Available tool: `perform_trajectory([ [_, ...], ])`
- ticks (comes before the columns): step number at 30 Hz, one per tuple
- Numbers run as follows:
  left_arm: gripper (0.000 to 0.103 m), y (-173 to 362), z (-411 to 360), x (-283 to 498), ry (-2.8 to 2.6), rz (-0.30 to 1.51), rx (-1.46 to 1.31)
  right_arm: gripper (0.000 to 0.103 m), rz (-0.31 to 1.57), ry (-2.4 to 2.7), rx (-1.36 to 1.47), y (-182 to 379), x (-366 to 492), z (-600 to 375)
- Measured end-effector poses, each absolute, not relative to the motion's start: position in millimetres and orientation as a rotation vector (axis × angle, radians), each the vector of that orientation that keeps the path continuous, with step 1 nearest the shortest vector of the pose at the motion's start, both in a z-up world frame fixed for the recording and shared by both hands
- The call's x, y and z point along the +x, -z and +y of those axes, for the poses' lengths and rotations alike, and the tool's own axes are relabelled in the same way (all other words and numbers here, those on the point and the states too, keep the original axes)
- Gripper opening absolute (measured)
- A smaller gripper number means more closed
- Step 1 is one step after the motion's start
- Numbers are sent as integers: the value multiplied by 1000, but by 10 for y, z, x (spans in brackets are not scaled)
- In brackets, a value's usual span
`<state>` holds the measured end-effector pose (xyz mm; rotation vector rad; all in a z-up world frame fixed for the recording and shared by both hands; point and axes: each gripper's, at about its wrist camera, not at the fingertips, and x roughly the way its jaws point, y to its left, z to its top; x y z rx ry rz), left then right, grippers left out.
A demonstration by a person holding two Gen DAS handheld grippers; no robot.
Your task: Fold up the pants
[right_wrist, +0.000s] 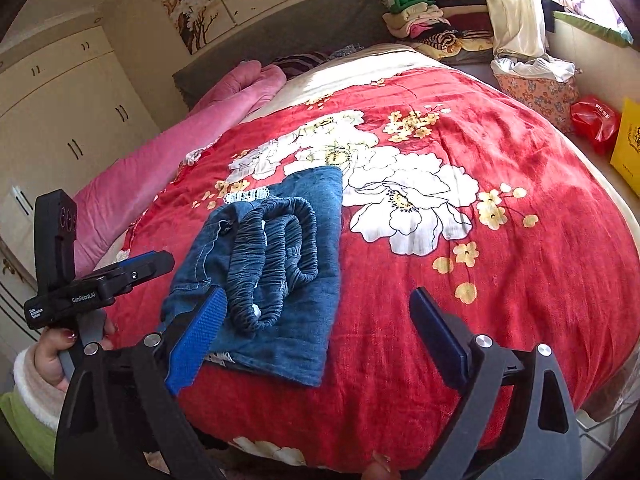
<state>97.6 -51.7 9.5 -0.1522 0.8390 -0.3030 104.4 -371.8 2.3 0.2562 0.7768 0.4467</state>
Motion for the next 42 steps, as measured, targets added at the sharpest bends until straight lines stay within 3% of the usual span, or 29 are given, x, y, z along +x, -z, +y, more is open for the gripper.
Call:
perform_trajectory([
  [24, 93, 144, -246, 605, 273, 914, -234, 96, 827, -505, 174, 99, 959, -3401],
  [42, 93, 349, -406, 1054, 314, 990, -316, 97, 883, -530, 225, 201, 1511, -3413],
])
